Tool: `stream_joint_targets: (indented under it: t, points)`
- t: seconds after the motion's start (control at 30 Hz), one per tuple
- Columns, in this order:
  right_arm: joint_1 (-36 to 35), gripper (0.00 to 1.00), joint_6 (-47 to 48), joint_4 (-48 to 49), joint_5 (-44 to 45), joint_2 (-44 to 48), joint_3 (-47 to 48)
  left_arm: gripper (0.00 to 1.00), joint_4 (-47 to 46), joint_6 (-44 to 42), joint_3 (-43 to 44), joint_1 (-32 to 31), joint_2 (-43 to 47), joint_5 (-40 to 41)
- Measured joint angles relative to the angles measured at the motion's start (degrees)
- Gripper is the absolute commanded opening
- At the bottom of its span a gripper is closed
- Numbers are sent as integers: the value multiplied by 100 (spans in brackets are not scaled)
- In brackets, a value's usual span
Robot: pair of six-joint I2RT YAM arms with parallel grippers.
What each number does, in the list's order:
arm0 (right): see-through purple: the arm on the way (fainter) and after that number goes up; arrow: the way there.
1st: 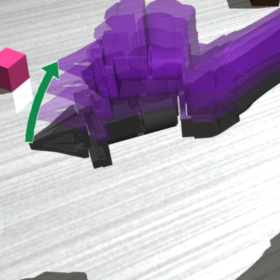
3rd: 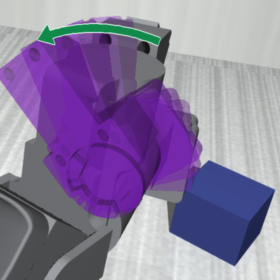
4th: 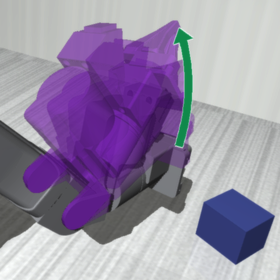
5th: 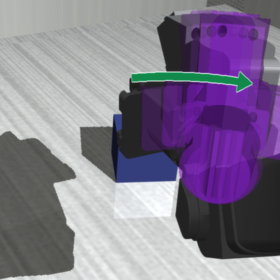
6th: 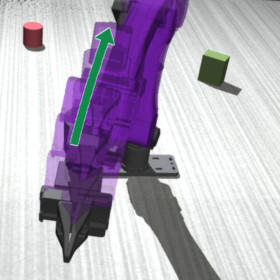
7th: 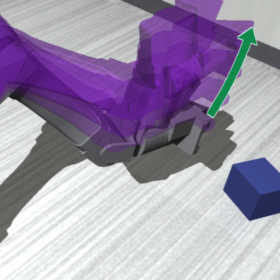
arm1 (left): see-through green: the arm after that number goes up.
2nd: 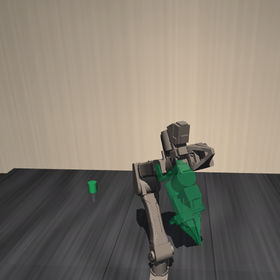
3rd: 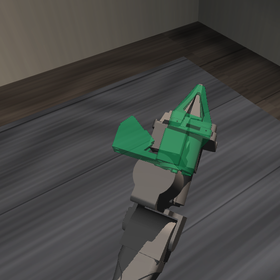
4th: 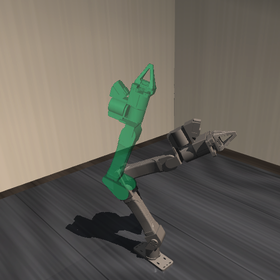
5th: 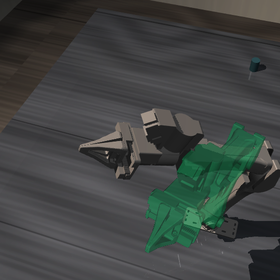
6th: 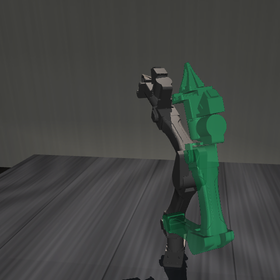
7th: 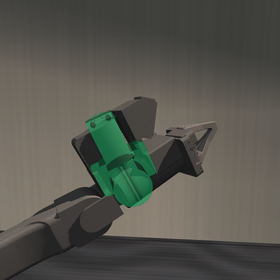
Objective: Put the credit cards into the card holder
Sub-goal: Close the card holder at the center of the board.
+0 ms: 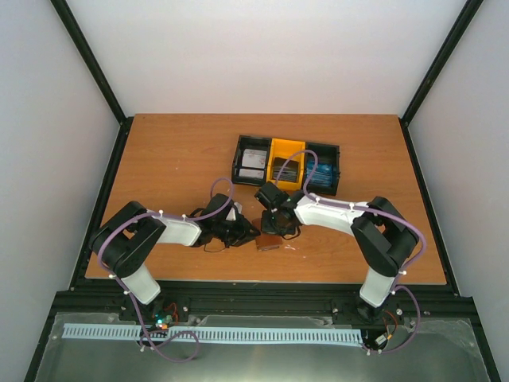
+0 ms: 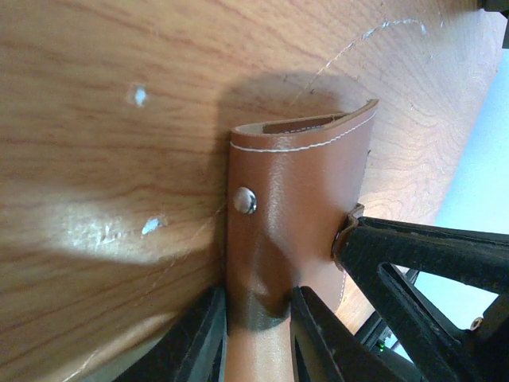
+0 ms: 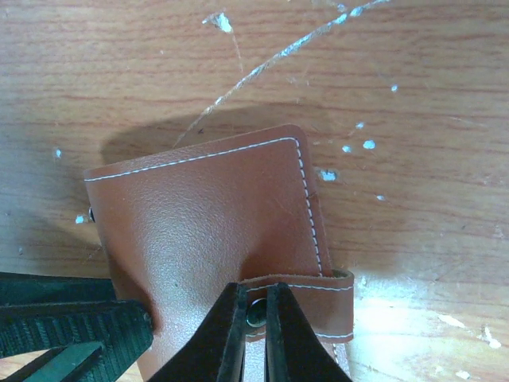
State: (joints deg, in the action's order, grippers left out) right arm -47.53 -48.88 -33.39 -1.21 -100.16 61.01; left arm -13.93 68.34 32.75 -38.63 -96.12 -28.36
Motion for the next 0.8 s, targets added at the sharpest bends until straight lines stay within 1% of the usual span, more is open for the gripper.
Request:
stream_joint_targets:
  t: [0.23,0.43,0.67,0.8]
  points:
    - [-20,3,87,-334,35,-229,328,24,9,-31,9,0,-7,-7]
    - [-192,3,105,-894,382,-588,859,17,83,-61,35,9,-24,-13]
    - [-415,3,-31,-1217,811,-800,1137,16,98,-74,35,11,-28,-9]
    - [-448,3,-122,-1244,881,-815,1161,16,98,-72,35,11,-28,-11]
